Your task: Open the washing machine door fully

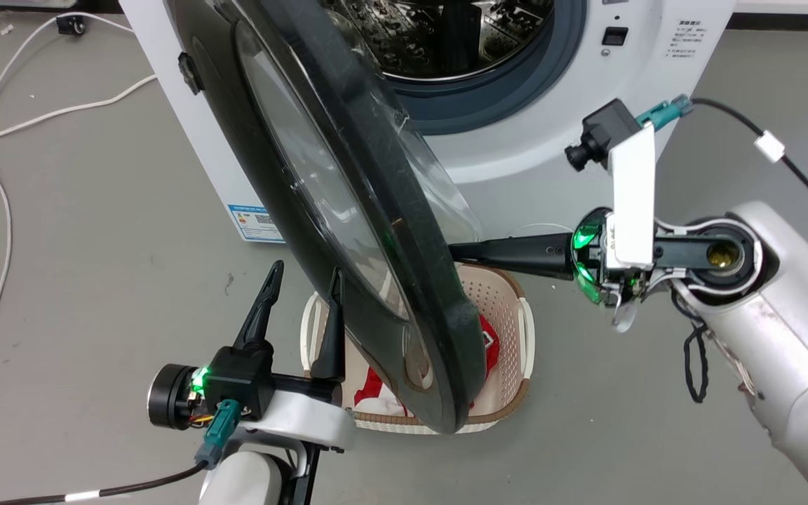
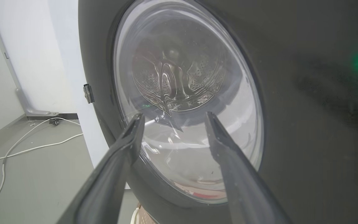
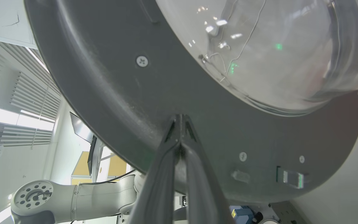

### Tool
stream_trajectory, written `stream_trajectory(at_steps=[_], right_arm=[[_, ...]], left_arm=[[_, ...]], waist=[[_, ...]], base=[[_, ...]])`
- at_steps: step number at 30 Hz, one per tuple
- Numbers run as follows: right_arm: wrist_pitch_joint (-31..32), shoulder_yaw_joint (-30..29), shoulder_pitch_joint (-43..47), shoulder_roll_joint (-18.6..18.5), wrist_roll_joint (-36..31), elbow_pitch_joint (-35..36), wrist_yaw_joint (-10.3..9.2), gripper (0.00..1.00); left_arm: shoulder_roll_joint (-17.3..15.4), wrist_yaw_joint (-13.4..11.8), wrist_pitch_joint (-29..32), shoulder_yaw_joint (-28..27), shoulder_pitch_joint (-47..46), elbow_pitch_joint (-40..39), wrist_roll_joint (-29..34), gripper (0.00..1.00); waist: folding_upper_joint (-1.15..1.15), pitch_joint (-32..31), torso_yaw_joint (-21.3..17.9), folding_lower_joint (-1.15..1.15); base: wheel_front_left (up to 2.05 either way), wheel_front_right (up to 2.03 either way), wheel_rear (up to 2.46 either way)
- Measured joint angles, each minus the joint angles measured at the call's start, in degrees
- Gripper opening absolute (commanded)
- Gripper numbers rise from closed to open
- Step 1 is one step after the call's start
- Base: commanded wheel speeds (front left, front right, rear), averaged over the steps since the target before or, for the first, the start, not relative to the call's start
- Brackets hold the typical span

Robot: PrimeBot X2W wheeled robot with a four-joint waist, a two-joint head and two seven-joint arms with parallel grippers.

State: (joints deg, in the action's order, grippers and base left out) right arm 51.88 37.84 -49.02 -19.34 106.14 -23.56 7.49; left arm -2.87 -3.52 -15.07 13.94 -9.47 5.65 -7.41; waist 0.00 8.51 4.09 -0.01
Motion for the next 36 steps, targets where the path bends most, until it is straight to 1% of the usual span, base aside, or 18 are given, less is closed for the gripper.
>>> stream_trajectory(at_steps=[2, 4, 6, 11, 14, 21, 26, 27, 28, 29, 30, 33, 36], right_arm=[[-1.6, 0.3, 0.7, -0.1, 0.4, 0.6, 0.0, 0.0], [-4.6, -0.2, 1.3, -0.4, 0.4, 1.2, 0.0, 0.0], [-9.2, -1.9, 2.2, -1.0, -0.3, 2.1, 0.0, 0.0], [-24.7, -8.4, 7.3, -2.4, -3.2, 5.2, 0.0, 0.0], [-33.3, -12.1, 11.9, -3.9, -5.2, 6.9, 0.0, 0.0], [-48.6, -18.5, 25.6, -5.8, -7.8, 11.3, 0.0, 0.0], [-57.6, -21.3, 36.7, -5.2, -9.0, 16.0, 0.0, 0.0], [-59.6, -21.5, 38.8, -5.0, -9.9, 16.7, 0.0, 0.08], [-61.2, -21.7, 40.8, -4.9, -10.8, 17.3, 0.0, 0.31], [-62.7, -21.7, 42.5, -4.7, -11.6, 18.0, 0.0, 0.5], [-63.7, -21.6, 44.1, -4.5, -12.7, 18.4, 0.0, 1.0], [-65.9, -22.6, 47.6, -3.1, -15.8, 19.4, 0.0, 1.0], [-66.7, -24.4, 50.1, -1.9, -22.4, 18.9, 0.0, 1.0]], left_arm=[[0.0, 0.0, 0.0, -0.2, 0.2, 0.0, -0.2, 1.0], [0.0, -0.1, 0.0, -0.3, 0.4, 0.0, -0.3, 1.0], [0.0, -0.2, 0.0, -0.5, 0.8, 0.0, -0.4, 1.0], [0.0, -0.4, 0.0, -1.7, 1.4, -0.1, -0.4, 1.0], [0.0, -0.5, 0.0, -3.0, 2.2, -0.1, -0.3, 1.0], [-0.1, 0.2, 0.0, -6.1, 4.2, 0.0, 0.8, 1.0], [0.0, 0.8, 0.0, -7.5, 5.5, 0.2, 1.3, 1.0], [0.0, 0.8, 0.0, -7.7, 5.8, 0.3, 1.4, 1.0], [0.0, 1.0, 0.0, -7.9, 6.1, 0.4, 1.5, 1.0], [0.0, 1.0, 0.0, -8.1, 6.3, 0.4, 1.6, 1.0], [0.0, 1.2, 0.0, -8.3, 6.6, 0.6, 1.6, 1.0], [0.0, 1.7, 0.0, -8.7, 7.1, 1.1, 1.7, 1.0], [0.0, 2.0, 0.0, -9.0, 7.3, 1.4, 1.9, 1.0]], waist=[[0.0, -0.2, 0.2, 0.0], [0.0, -0.4, 0.3, 0.0], [0.0, -0.8, 0.5, 0.0], [0.0, -1.3, 0.4, 0.0], [0.0, -1.6, -0.2, 0.0], [0.0, -2.8, -2.1, 0.0], [0.0, -3.9, -3.1, 0.0], [0.0, -4.2, -3.3, 0.0], [0.0, -4.5, -3.5, 0.0], [0.0, -4.7, -3.7, 0.0], [0.0, -5.0, -3.9, 0.0], [0.0, -5.6, -4.3, 0.0], [0.0, -6.2, -4.5, 0.0]], base=[[0.0, 0.0, 0.0], [0.0, 0.0, 0.0], [0.0, 0.0, 0.0], [0.0, 0.0, 0.0], [0.0, 0.0, 0.0], [0.0, 0.0, 0.0], [0.0, 0.0, 0.0], [0.0, 0.0, 0.0], [0.0, 0.0, 0.0], [0.0, 0.0, 0.0], [0.0, 0.0, 0.0], [0.0, 0.0, 0.0], [0.0, 0.0, 0.0]])
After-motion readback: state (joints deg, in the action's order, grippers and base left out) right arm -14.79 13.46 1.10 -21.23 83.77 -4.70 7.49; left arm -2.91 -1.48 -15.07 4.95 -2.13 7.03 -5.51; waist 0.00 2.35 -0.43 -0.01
